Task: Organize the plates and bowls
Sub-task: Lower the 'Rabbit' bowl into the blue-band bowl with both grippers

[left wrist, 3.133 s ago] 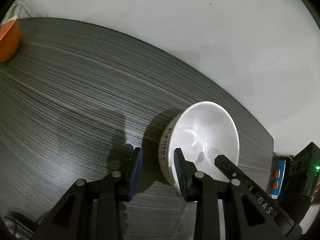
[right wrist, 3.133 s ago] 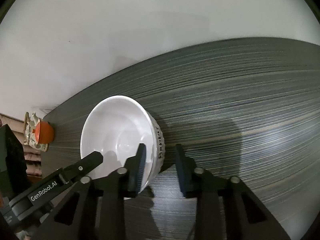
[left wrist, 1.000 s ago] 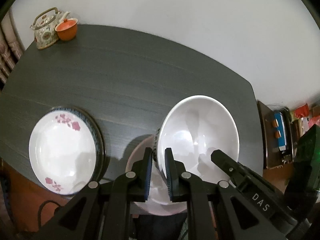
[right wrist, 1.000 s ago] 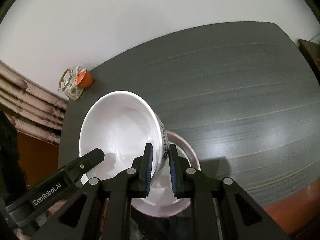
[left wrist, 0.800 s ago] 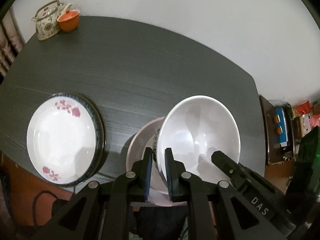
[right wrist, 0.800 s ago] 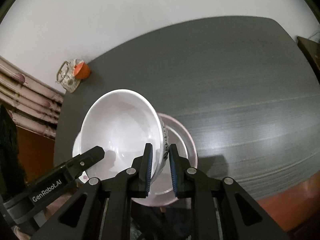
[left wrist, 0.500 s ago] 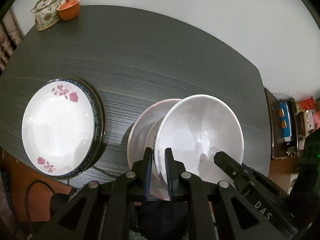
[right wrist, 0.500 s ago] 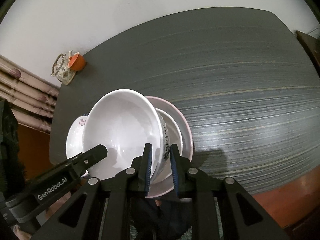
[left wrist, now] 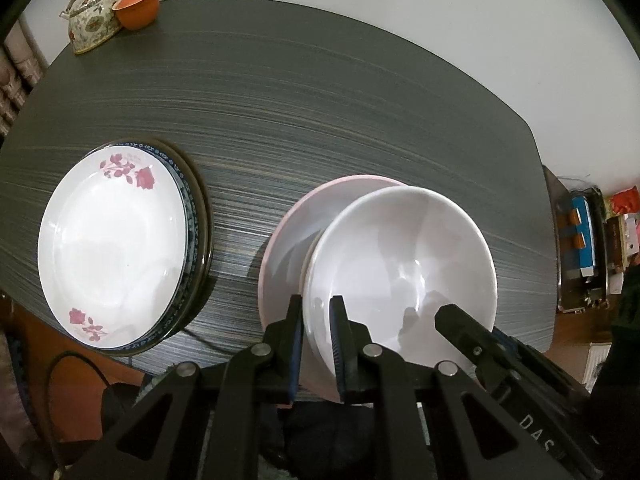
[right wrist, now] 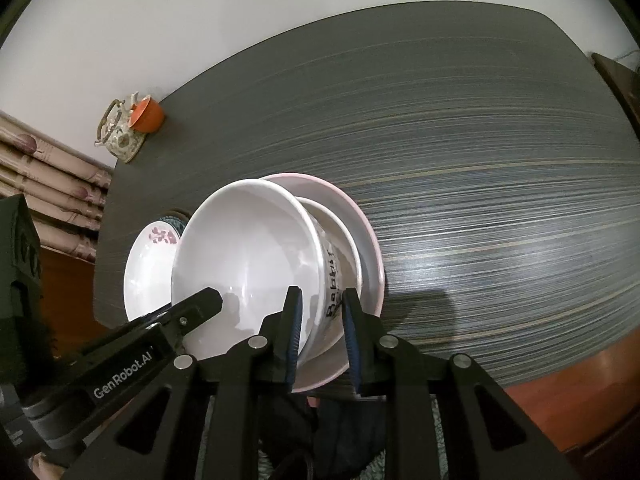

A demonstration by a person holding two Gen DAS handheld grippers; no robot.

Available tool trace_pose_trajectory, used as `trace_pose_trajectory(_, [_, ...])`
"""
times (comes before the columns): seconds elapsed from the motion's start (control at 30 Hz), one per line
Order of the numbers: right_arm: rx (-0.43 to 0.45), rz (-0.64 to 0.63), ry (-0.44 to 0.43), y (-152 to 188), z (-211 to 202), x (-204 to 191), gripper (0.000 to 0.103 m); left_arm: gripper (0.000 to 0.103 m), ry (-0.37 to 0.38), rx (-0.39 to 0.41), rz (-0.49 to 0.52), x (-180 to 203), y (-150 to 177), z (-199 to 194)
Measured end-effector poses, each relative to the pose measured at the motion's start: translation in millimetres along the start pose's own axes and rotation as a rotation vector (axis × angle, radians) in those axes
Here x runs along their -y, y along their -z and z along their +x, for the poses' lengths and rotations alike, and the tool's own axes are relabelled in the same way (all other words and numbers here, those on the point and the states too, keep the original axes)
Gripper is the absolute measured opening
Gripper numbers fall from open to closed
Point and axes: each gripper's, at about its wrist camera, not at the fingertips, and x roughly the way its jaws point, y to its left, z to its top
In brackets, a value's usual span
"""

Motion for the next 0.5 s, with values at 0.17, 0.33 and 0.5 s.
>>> trace_pose_trajectory(0.17, [0.005, -0.009, 0.006, -0.2, 0.6, -0.8, 0.021, 0.013, -0.008, 0.000, 0.000, 1.8, -1.6, 2.6])
trace_pose_trajectory(0.33, [0.001, -0.006, 0.007, 0.4, 3.7, 1.1, 0.021, 0.013, -0.014, -0.002, -0.003, 6.4, -0.9, 8.0])
trace_pose_trajectory(0.5, [-0.006, 0.002, 0.001, 0.4, 6.9, 2.7, 0.022, 0.013, -0.019, 0.001, -0.003, 6.4, -0.1, 9.8])
